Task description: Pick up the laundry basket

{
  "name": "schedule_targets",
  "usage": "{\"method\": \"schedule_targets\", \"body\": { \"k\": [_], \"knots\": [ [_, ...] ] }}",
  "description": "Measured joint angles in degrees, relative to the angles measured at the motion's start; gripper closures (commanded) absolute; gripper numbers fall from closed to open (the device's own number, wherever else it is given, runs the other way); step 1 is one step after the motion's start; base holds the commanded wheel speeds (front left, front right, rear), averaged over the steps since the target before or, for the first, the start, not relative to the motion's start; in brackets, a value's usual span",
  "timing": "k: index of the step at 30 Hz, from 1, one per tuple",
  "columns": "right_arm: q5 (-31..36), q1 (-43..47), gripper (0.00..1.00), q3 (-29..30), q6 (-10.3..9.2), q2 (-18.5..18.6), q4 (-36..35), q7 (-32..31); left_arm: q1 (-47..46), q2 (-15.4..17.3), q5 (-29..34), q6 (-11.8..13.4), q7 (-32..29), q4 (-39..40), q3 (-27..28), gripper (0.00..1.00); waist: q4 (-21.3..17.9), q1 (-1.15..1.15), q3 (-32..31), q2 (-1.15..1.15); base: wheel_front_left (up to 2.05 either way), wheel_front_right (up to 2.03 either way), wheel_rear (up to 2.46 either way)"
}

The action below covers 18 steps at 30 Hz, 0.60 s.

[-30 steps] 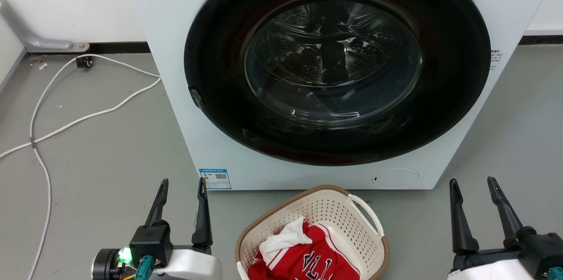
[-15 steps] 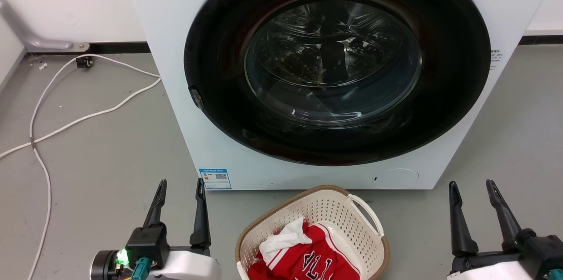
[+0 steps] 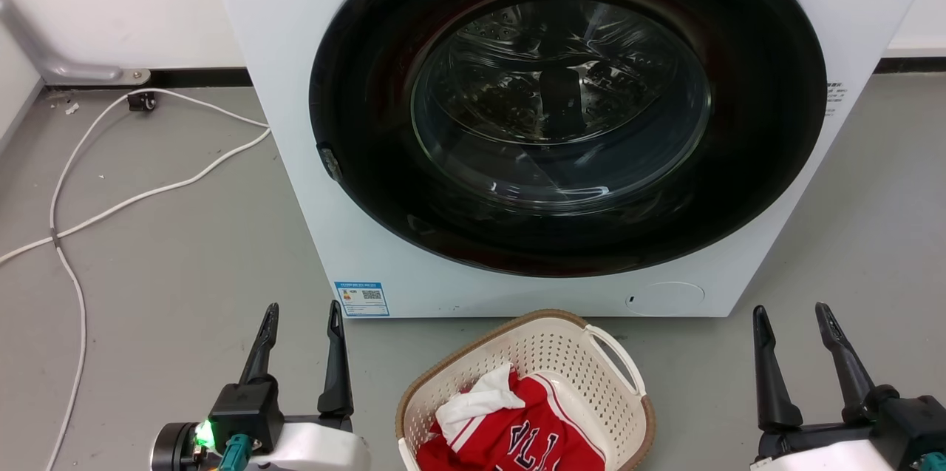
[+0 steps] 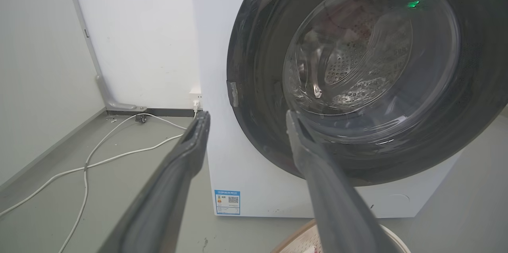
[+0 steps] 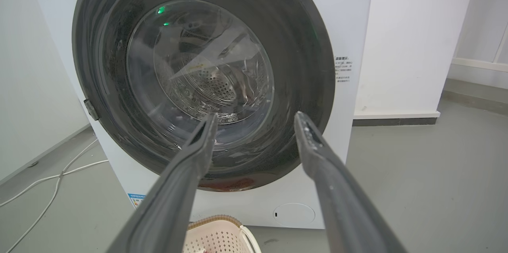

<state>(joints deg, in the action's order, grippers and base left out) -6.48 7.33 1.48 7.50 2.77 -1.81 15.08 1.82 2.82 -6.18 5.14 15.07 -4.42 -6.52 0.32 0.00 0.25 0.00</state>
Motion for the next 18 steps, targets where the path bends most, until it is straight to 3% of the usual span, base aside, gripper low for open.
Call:
{"method": "schedule_targets", "body": {
  "k": [8, 18],
  "knots": [
    [0.6, 0.0, 0.0, 0.0, 0.0, 0.0, 0.0, 0.0, 0.0, 0.0, 0.1, 0.4, 0.0, -0.7, 0.0, 0.0, -0.1, 0.0, 0.3, 0.0, 0.0, 0.0, 0.0],
    [6.5, -2.8, 0.0, 1.8, 0.0, 0.0, 4.0, 0.0, -1.4, 0.0, -1.8, 0.1, 0.0, -7.3, -3.7, 0.0, 0.1, 0.0, 2.5, 0.0, 0.0, 0.0, 0.0]
  ]
}}
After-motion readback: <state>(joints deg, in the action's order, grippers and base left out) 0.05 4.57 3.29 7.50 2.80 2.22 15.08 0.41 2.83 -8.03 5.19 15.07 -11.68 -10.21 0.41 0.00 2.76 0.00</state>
